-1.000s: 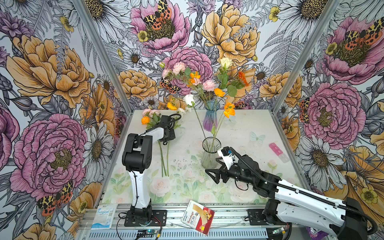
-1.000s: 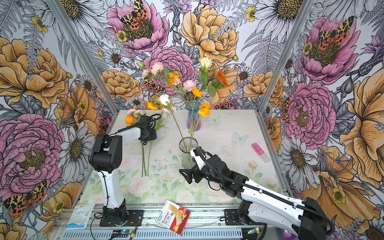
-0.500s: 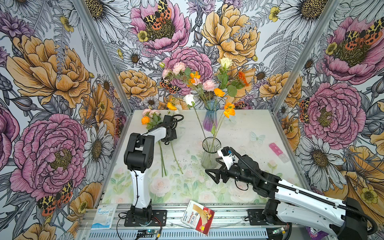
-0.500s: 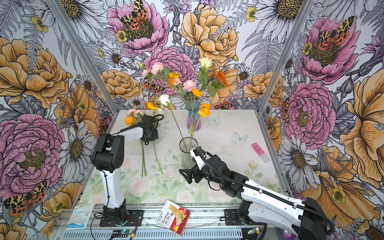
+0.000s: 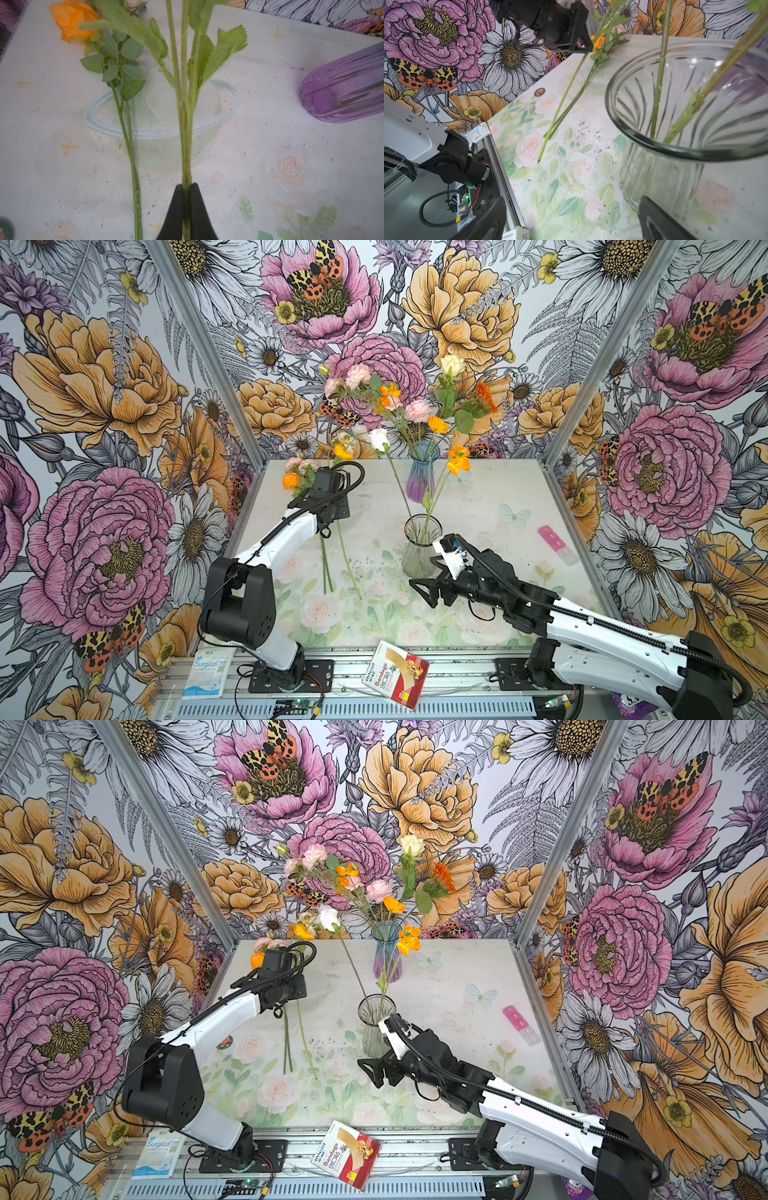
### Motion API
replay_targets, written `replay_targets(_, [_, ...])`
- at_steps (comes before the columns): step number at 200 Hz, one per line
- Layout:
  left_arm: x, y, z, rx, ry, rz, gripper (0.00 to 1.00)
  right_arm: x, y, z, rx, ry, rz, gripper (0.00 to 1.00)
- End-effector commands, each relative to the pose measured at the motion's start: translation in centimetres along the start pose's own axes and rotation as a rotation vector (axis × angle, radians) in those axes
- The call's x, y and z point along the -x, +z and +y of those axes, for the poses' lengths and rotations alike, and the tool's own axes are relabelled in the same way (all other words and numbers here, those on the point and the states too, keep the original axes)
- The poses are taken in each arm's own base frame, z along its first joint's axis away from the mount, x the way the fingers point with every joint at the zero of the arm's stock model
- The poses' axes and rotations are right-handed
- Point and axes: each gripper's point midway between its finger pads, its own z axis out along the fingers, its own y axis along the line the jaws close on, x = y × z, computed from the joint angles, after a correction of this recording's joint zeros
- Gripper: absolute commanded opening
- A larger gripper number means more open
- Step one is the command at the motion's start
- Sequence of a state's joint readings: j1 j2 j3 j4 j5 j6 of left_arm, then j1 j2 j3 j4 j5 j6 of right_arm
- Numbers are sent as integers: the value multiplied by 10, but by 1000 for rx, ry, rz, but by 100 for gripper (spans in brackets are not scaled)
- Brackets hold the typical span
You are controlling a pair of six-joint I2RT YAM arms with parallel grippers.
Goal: Arrange the flowers into the vase
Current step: 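Close the left gripper on the white poppy stems and lift them, then swing the white poppies upright over the clear glass vase with the left gripper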
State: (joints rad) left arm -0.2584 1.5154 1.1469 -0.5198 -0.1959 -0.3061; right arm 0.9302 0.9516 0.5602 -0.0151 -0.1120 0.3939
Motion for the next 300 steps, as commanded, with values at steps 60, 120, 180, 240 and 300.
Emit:
replay_targets(60, [44, -147, 50, 63, -167, -418, 0, 28, -3, 9, 23, -41, -58, 100])
replay_targets(120, [93, -263, 13, -221, -208, -768, 0, 34, -10, 1, 5, -40, -77, 100])
replay_targets(180, [133, -332, -68, -558, -183, -986, 0, 37, -31, -13, -33, -22, -116, 99])
replay_targets(240, [144, -347, -156, -713, 17, -1053, 0, 34, -51, -26, -86, -20, -141, 99])
replay_targets(300, [136, -335, -207, -789, 178, -1060, 0, 29, -55, -25, -80, -16, -144, 99])
